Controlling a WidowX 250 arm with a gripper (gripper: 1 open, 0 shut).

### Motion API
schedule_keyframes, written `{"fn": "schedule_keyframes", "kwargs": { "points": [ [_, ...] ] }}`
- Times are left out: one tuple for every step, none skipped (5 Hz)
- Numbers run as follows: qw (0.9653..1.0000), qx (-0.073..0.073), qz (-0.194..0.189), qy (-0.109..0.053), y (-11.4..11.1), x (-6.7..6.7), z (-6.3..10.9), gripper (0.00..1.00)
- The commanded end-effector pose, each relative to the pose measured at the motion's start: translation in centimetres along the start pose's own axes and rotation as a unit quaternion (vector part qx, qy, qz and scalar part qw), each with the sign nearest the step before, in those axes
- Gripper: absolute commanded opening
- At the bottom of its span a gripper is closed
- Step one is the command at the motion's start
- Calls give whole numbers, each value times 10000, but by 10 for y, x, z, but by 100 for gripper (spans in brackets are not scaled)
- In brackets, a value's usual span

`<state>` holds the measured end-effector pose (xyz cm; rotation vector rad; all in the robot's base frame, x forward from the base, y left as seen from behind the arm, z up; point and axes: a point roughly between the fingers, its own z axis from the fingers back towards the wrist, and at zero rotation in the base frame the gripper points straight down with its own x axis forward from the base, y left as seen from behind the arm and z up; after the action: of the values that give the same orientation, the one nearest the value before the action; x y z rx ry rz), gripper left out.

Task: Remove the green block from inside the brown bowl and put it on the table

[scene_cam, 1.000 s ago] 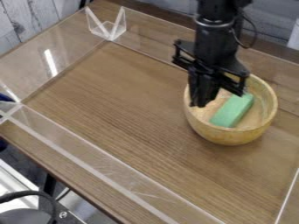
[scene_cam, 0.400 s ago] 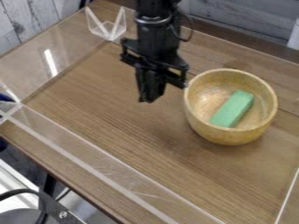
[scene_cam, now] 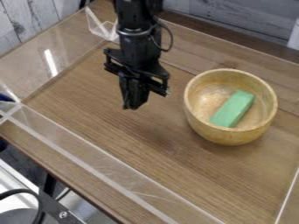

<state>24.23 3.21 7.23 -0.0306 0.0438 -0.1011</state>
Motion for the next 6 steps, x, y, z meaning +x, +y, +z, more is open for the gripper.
{"fn": "schedule_keyframes", "kwargs": {
  "points": [
    [9993,34,-250,-286,-16,21,12,0],
    [9980,7,-562,-284,-43,37,7,0],
    [9968,19,-754,-262,-68,49,-1,0],
    [9956,5,-908,-230,-80,59,-9,0],
    [9946,-16,-1021,-188,-86,66,-20,0],
    [9938,-3,-1107,-141,-91,71,-30,0]
  ]
}}
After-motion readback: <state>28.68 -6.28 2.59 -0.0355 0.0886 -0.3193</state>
